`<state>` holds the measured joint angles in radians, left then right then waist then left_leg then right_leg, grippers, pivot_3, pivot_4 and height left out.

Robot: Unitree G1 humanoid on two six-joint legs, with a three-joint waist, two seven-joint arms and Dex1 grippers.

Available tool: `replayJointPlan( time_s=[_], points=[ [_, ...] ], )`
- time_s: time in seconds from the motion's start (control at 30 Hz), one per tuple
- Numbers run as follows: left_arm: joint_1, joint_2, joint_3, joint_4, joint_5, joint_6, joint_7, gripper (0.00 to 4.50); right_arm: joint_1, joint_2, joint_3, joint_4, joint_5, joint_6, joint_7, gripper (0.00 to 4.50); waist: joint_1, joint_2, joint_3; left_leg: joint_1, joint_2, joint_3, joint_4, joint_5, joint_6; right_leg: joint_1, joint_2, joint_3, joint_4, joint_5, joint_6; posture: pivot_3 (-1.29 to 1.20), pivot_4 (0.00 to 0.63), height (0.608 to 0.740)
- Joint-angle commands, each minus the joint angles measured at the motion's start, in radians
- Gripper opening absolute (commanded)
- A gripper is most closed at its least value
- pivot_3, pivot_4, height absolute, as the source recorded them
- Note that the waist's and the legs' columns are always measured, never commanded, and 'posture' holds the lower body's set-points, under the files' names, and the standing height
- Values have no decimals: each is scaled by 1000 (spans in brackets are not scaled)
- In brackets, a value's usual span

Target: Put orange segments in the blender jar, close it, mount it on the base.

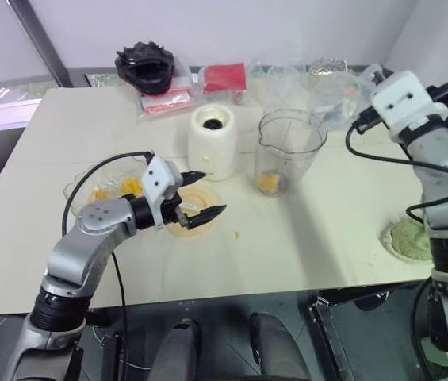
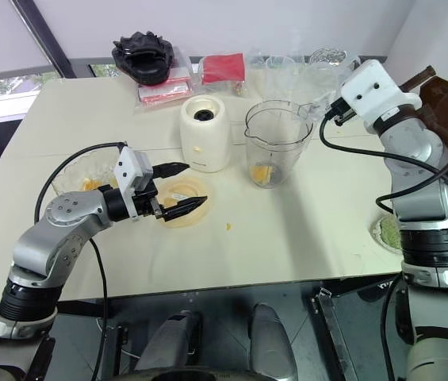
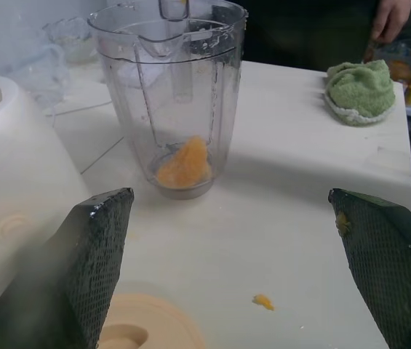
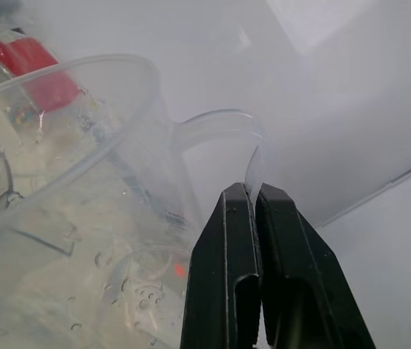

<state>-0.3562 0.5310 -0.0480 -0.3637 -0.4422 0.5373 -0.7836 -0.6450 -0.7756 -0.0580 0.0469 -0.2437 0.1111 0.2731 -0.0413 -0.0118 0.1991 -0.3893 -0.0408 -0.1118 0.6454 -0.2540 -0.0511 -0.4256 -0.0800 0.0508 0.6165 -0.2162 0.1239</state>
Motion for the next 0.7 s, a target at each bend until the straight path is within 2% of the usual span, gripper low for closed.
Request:
replayJointPlan(
  time_s=[0.03,0.43,0.53,0.7],
  points=[
    [-8,5,3,-15,4,-21,-2,4500,-31,-33,-20,-9,-27,-52,-6,42,0,0,0,0,0,0,0,0,0,0,0,0,0,0,0,0,150,740],
    [-7,0,-6,-11,15,-32,-4,4500,-32,-54,-2,30,-88,-147,-3,42,0,0,0,0,0,0,0,0,0,0,0,0,0,0,0,0,150,740],
    [-8,-1,-8,-10,17,-33,-5,4500,-35,-42,-12,32,-80,-134,-3,42,0,0,0,0,0,0,0,0,0,0,0,0,0,0,0,0,150,740],
    [-9,1,-7,-6,20,-37,-7,4500,-22,29,-82,4,6,8,-12,42,0,0,0,0,0,0,0,0,0,0,0,0,0,0,0,0,150,740]
  ],
)
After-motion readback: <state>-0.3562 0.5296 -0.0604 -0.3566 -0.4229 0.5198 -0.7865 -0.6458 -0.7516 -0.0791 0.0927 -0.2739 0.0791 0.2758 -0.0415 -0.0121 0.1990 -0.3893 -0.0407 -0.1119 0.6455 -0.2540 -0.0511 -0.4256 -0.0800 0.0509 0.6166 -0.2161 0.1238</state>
